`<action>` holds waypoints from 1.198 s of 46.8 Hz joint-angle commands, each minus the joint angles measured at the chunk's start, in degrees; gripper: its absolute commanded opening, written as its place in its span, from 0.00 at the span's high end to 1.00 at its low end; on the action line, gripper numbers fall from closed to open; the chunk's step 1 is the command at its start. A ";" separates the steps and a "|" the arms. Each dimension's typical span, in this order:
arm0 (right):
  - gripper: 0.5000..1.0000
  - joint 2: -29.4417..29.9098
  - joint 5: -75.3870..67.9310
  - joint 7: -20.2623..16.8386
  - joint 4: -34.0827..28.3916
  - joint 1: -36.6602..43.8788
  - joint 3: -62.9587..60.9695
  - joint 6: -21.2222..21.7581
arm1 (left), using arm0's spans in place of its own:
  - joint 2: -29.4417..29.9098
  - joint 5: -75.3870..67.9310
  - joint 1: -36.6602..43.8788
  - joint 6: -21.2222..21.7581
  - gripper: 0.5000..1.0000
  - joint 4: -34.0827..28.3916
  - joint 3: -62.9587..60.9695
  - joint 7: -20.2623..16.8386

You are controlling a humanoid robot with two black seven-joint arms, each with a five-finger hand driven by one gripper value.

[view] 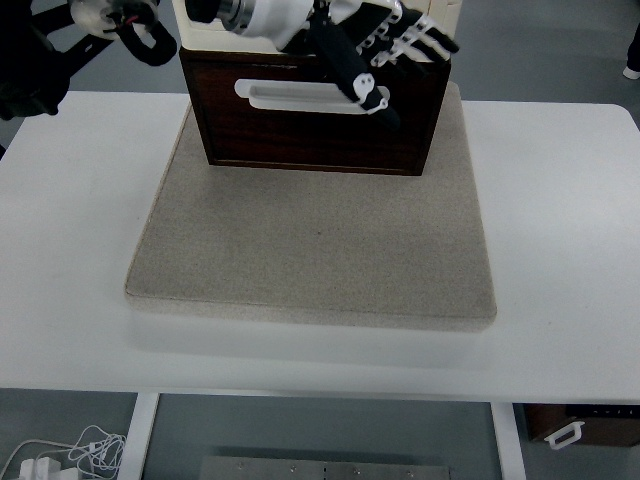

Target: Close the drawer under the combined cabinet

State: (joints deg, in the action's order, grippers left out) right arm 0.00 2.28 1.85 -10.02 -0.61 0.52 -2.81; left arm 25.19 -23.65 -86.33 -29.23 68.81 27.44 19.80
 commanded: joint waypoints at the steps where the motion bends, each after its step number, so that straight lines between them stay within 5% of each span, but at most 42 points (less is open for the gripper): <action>1: 0.10 0.00 0.00 0.00 0.00 0.00 0.01 0.00 | 0.13 0.01 0.02 0.05 0.01 -0.87 3.93 -3.35; 13: 0.10 0.00 0.00 0.00 0.00 0.00 0.01 0.00 | 0.21 0.80 0.02 1.89 0.01 -5.97 13.60 -15.83; 21: 0.10 0.00 0.00 0.00 0.00 0.00 0.01 0.00 | 0.21 0.97 0.02 8.83 0.01 -9.31 19.57 -20.41; 37: 0.10 0.00 0.00 0.00 0.00 0.00 -0.08 0.00 | 0.21 3.26 0.11 15.51 0.01 -20.47 34.52 -20.76; 48: 0.10 0.00 0.00 0.00 0.00 0.00 0.01 0.00 | 1.18 7.20 0.11 23.07 0.01 -30.75 35.05 -20.41; 56: 0.10 0.00 0.00 0.00 0.00 0.00 -0.08 0.00 | 3.11 15.73 -0.07 23.87 0.01 -39.10 34.17 -19.53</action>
State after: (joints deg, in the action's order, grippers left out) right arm 0.00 2.28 1.85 -10.02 -0.62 0.50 -2.81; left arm 27.25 -10.53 -86.29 -5.42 32.93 62.09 -0.02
